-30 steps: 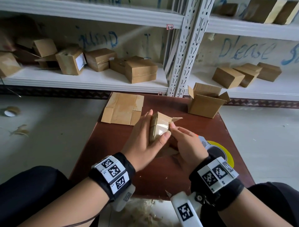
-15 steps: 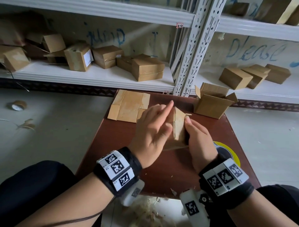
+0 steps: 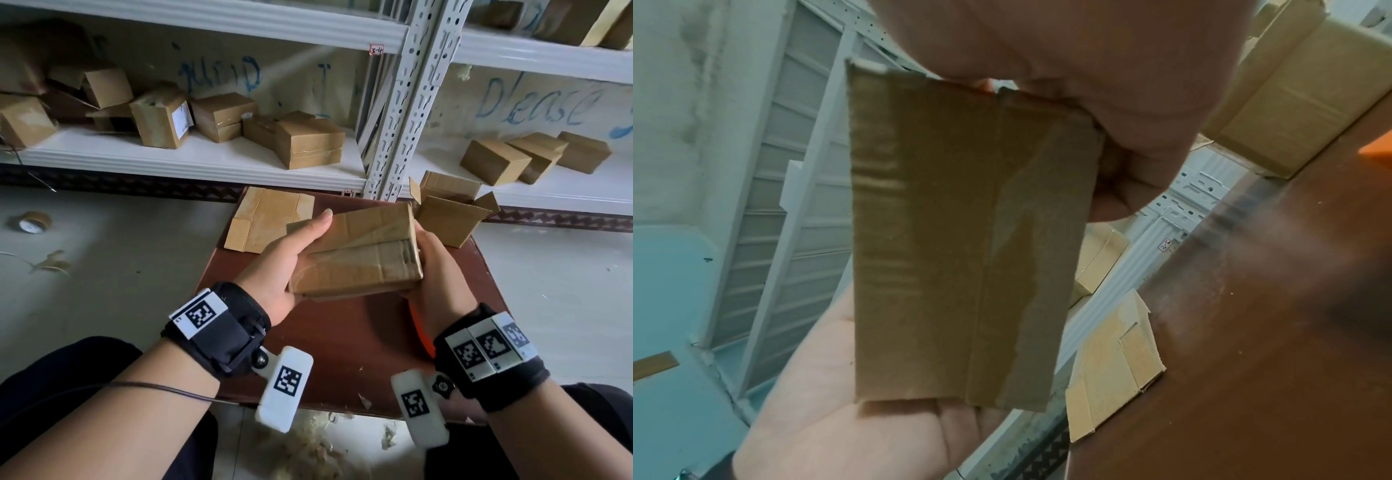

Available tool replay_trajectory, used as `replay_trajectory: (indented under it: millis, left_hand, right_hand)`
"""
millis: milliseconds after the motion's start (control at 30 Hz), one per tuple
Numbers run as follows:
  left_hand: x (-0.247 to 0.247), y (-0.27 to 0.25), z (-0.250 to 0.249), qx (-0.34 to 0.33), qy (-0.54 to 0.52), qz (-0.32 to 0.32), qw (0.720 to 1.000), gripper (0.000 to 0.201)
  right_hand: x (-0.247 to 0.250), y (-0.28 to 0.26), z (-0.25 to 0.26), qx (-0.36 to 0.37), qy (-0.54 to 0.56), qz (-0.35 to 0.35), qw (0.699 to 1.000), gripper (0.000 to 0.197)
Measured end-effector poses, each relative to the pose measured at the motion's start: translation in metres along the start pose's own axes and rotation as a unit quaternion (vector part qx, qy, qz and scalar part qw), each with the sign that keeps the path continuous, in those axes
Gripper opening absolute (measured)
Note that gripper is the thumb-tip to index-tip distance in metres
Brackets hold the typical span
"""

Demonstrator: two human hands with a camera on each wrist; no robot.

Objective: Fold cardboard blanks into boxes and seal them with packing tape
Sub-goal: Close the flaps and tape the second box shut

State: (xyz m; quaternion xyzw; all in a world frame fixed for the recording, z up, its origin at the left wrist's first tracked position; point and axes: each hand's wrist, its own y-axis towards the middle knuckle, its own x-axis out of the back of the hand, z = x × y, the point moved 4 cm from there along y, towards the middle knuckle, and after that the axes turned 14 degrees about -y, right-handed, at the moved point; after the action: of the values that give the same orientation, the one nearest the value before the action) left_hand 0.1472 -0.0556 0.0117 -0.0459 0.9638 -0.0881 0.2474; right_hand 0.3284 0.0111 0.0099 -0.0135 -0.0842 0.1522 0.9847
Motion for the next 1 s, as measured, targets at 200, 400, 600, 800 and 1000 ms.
replay_trajectory:
  millis: [200,400,600,800,1000]
  left_hand:
    - [0.008,0.009,0.004,-0.048,0.04,-0.052,0.997,0.051]
    - [0.011,0.009,0.011,-0.175,0.117,-0.168,0.963,0.044]
    - [0.013,0.014,0.019,-0.187,0.121,-0.163,0.961,0.053]
    - [0.019,0.015,0.014,-0.206,0.108,-0.13,0.964,0.077]
    - [0.016,0.006,-0.006,-0.295,0.142,-0.12,0.937,0.038]
  right_hand:
    - [0.004,0.007,-0.018,-0.008,-0.013,-0.061,0.998,0.036]
    - [0.003,0.007,-0.022,0.008,-0.024,-0.101,0.995,0.037]
    - [-0.01,0.009,-0.025,-0.033,-0.006,-0.046,0.998,0.075]
    - [0.001,0.006,-0.014,-0.009,0.0,-0.063,0.998,0.066]
    - [0.008,0.002,-0.011,-0.012,0.044,-0.123,0.991,0.063]
